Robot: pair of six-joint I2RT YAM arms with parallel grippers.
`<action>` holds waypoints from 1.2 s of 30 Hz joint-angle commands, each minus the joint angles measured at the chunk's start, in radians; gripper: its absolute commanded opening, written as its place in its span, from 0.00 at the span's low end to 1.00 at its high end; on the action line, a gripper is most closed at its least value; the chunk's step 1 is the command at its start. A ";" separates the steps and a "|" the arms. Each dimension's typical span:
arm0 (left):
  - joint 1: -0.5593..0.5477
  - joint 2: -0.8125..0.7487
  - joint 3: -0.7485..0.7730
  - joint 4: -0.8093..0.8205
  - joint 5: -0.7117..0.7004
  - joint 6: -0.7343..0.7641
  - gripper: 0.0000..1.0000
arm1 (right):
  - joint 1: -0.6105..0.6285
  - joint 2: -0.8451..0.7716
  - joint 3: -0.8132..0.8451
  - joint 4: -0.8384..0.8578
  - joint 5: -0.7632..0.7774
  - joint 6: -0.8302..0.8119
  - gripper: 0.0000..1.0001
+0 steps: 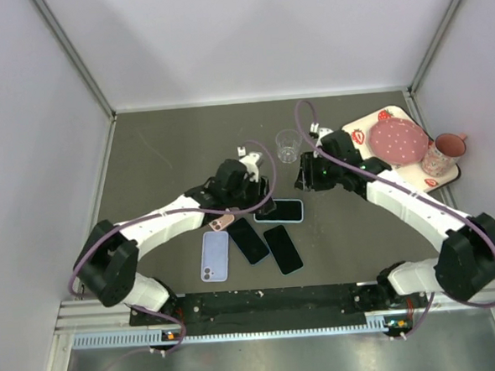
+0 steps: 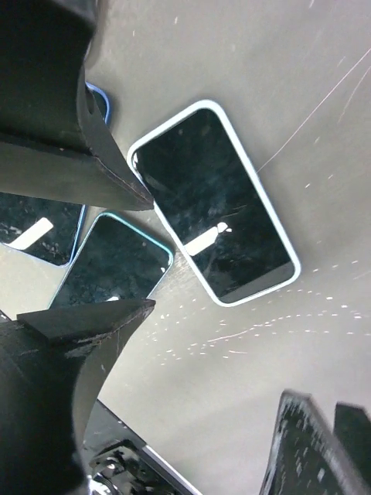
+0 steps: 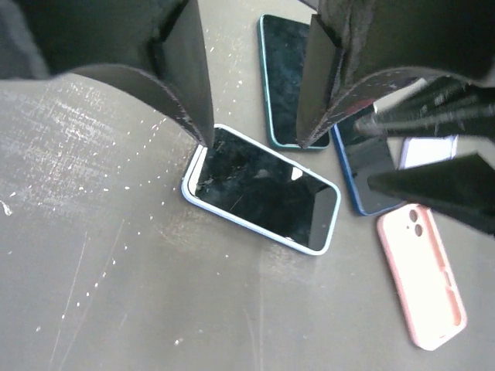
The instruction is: Put the phone into the phone case
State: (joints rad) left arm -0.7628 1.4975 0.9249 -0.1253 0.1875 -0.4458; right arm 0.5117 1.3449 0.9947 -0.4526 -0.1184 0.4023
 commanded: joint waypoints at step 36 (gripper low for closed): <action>0.229 0.297 -0.063 0.303 0.386 -0.097 0.32 | -0.176 -0.144 -0.116 0.075 -0.285 0.050 0.54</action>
State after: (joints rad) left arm -0.4824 1.7771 0.8219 0.1574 0.5610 -0.5442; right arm 0.3370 1.2133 0.8749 -0.4072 -0.3954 0.4564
